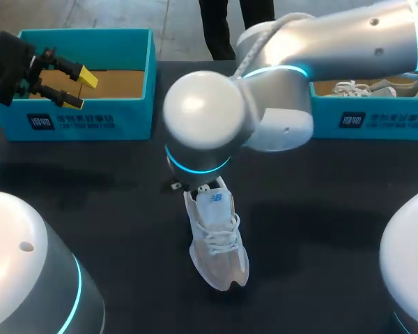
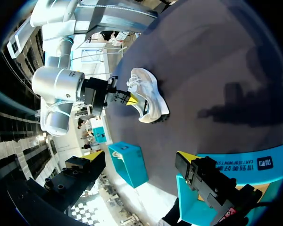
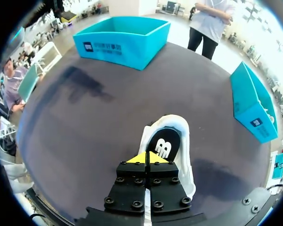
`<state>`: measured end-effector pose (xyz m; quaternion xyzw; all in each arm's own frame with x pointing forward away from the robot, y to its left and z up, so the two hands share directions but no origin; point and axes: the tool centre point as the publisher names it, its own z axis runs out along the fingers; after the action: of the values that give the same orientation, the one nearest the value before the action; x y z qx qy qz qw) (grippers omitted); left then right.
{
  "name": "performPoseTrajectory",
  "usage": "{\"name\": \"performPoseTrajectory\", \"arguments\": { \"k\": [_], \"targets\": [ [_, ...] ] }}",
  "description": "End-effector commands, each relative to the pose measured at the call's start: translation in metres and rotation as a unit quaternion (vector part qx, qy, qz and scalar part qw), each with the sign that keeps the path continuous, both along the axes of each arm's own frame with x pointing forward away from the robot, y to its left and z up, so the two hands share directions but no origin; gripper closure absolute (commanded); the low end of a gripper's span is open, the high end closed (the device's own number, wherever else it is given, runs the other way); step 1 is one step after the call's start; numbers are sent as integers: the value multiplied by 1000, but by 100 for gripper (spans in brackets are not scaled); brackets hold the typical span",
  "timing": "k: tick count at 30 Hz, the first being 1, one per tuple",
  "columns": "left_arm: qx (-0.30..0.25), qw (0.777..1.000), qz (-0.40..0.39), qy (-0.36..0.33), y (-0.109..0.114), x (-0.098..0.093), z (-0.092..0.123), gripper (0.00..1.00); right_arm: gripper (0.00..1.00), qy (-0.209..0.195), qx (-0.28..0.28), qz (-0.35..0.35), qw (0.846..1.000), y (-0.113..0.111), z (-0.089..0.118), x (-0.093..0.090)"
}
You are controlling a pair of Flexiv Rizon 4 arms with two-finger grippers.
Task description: Take the shoe out of the shoebox, open the shoe tongue, remove and reinsert the insole, then place the shoe into the shoebox
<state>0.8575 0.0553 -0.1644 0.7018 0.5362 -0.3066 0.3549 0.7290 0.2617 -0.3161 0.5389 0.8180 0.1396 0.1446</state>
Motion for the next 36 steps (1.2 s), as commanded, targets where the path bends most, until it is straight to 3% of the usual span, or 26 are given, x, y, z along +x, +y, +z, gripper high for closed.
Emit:
{"name": "performPoseTrajectory", "arguments": {
  "k": [1,19,36],
  "targets": [
    [1,1000,0,-1,0,-1,0,0,100,-7,-3,-4,1000,1,-7,1],
    [1,1000,0,-1,0,-1,0,0,100,-8,23,-5,1000,-11,-33,16],
    [1,1000,0,-1,0,-1,0,0,100,9,23,-6,1000,-5,-50,30]
  ]
}}
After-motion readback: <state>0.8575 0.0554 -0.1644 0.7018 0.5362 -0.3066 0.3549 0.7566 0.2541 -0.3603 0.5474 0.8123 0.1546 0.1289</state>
